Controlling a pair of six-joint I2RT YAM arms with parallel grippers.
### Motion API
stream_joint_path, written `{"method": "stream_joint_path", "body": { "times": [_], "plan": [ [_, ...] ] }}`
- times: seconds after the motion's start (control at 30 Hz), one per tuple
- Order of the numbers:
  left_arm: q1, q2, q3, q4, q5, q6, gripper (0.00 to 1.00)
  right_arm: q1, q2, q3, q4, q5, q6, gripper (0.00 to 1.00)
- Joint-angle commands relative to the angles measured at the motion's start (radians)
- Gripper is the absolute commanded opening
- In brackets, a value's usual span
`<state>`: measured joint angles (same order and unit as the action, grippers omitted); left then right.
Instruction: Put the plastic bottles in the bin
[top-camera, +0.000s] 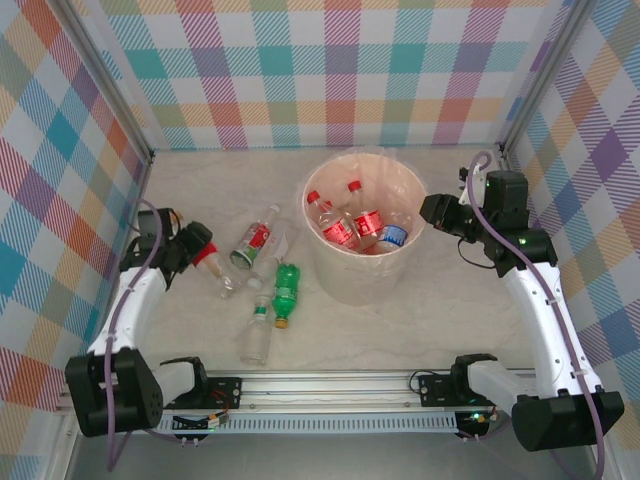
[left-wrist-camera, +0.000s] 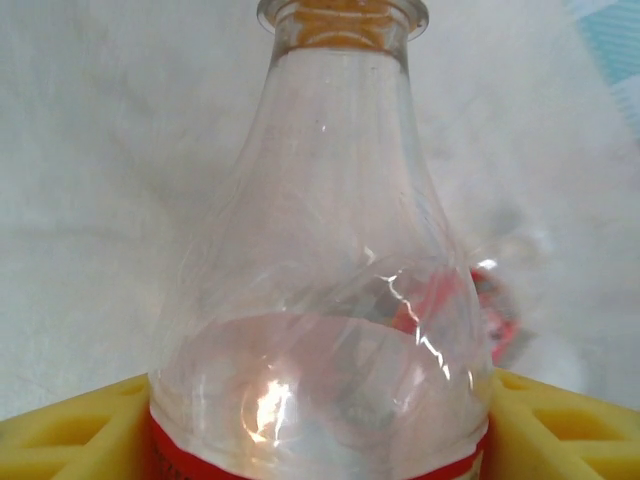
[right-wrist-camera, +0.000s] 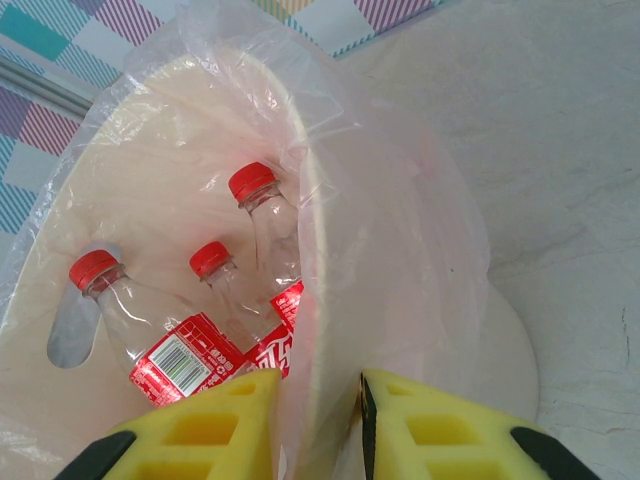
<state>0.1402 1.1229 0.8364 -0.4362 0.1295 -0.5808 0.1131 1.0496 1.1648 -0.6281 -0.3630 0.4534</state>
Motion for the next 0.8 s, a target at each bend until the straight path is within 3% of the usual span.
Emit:
{"method": "stream_joint_path", "body": {
  "times": [0.0,0.17,0.27,0.43,0.73,0.77],
  "plan": [
    [0.004,-0.073,0.111,-0.111,-0.031,0.062,0.65,0.026,-0.007,0.011,-0.054,-0.023,0.004,0.27],
    [-0.03,-0.13,0.295,-0.151,0.001,0.074,0.6,0.042,-0.005,0.014,-0.06,-0.008,0.01,0.27],
    [-0.099,-0.14,0.403,-0.134,-0.006,0.071,0.54,0.051,-0.003,0.016,-0.066,0.009,0.012,0.27],
    [-0.29,-0.096,0.534,0.003,-0.048,0.038,0.42,0.063,-0.011,0.017,-0.055,0.025,0.026,0.27],
    [-0.643,0.113,0.747,0.189,-0.118,0.147,0.27,0.083,-0.005,0.021,-0.046,0.039,0.032,0.27],
    [-0.671,0.139,0.767,0.191,-0.126,0.165,0.22,0.086,-0.003,0.021,-0.043,0.039,0.033,0.27]
  ]
}}
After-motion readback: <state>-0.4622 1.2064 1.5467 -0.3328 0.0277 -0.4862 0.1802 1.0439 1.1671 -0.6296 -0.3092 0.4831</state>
